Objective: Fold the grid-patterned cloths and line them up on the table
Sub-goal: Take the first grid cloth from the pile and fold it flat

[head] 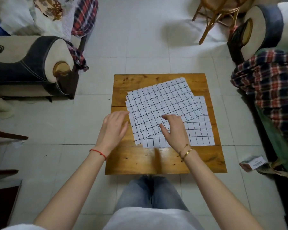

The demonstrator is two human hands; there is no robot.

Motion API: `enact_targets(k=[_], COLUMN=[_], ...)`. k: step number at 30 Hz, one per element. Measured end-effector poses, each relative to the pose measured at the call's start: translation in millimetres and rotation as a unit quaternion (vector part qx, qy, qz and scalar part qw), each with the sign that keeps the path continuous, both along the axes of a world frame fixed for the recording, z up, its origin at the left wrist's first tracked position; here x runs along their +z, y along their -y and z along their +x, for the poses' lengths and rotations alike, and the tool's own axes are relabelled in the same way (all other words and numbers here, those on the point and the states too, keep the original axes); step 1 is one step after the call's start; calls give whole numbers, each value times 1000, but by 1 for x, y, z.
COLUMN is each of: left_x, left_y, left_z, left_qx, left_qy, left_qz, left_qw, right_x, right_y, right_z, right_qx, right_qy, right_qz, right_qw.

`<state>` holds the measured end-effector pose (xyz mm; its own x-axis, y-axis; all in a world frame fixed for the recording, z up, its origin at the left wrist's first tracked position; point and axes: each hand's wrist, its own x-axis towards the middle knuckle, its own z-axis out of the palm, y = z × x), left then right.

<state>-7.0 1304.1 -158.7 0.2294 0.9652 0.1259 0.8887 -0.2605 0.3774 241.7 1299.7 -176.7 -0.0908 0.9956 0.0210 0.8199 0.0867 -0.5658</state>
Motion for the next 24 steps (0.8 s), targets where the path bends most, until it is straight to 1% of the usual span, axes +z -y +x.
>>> enact_targets(k=[4, 9, 14, 17, 20, 22, 24], left_x=[-44, -110, -175, -210, -240, -253, -264], left_y=[-39, -81, -120, -147, -175, -191, -204], left_z=[3, 2, -2, -9, -16, -19, -21], left_qx=[-15, -34, -38, -43, -50, -62, -76], left_qy=[-12, -42, -63, -78, -81, -88, -99], left_qz=[-15, -67, -103, -100, -73, -64, -77], left_qw=[1000, 996, 992, 991, 993, 992, 989], right_x=[-41, -102, -169, -206, -239, -254, -265], right_y=[-29, -62, -86, -90, -89, -87, -86], right_z=[-4, -15, -33, -44, -55, -60, -65], right_qx=[7, 22, 41, 58, 66, 71, 77], right_qy=[11, 25, 43, 54, 64, 74, 99], right_qz=[-48, -112, -153, -169, -183, -182, -177], right_qw=[999, 993, 986, 982, 979, 978, 976])
